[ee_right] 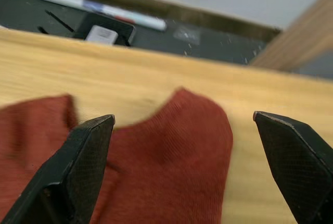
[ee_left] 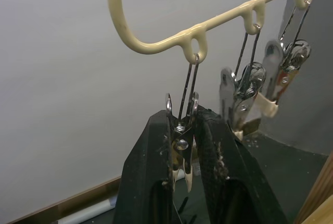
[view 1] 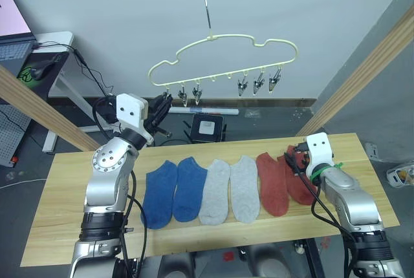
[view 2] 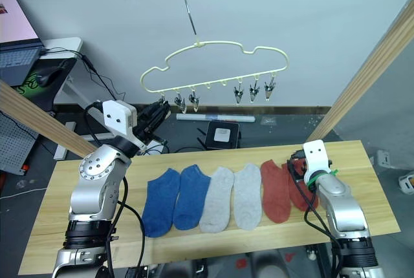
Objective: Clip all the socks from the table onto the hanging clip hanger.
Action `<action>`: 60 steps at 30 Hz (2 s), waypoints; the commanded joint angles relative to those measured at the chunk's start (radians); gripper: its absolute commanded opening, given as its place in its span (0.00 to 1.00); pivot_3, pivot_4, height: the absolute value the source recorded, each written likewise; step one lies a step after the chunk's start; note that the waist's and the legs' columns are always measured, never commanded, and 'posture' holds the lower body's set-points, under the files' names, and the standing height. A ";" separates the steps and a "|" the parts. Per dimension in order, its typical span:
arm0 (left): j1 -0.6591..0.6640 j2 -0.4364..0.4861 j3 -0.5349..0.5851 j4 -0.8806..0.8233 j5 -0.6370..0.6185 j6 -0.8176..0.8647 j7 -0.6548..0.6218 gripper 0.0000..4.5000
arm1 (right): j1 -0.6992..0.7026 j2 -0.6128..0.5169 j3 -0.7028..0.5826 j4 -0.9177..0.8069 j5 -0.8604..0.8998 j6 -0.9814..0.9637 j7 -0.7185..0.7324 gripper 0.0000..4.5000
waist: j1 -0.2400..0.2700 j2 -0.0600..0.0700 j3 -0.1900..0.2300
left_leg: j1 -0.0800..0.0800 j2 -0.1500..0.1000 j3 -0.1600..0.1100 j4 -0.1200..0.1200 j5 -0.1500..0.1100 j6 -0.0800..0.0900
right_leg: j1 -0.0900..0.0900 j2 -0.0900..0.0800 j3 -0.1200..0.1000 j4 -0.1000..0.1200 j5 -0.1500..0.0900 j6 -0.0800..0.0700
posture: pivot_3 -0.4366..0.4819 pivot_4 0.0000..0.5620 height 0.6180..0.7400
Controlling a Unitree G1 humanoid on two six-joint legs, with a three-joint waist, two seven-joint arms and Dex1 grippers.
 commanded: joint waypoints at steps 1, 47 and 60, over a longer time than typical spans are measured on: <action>0.009 0.018 0.007 -0.032 -0.003 0.018 0.001 0.08 | -0.028 0.022 -0.031 0.058 -0.010 -0.065 -0.032 1.00 | 0.000 0.002 0.007 | 0.000 0.000 0.000 0.000 0.000 0.000 | 0.000 0.000 0.000 0.000 0.000 0.000 | 0.43 0.61 0.99; -0.017 0.067 0.176 -0.255 -0.529 0.540 0.031 0.08 | -0.222 0.207 0.375 -0.249 0.091 -0.231 0.318 0.00 | 0.001 0.005 0.024 | -0.012 0.000 0.000 0.001 -0.002 -0.011 | -0.015 -0.004 -0.002 0.001 0.000 0.004 | 0.41 0.52 0.99; -0.040 0.075 0.238 -0.268 -0.754 0.683 0.119 0.08 | -0.322 0.343 0.457 -0.061 -0.014 -0.340 0.269 0.00 | 0.000 0.003 0.023 | -0.012 0.000 0.000 0.002 -0.002 -0.012 | -0.015 -0.004 -0.003 0.002 0.001 0.004 | 0.41 0.51 0.99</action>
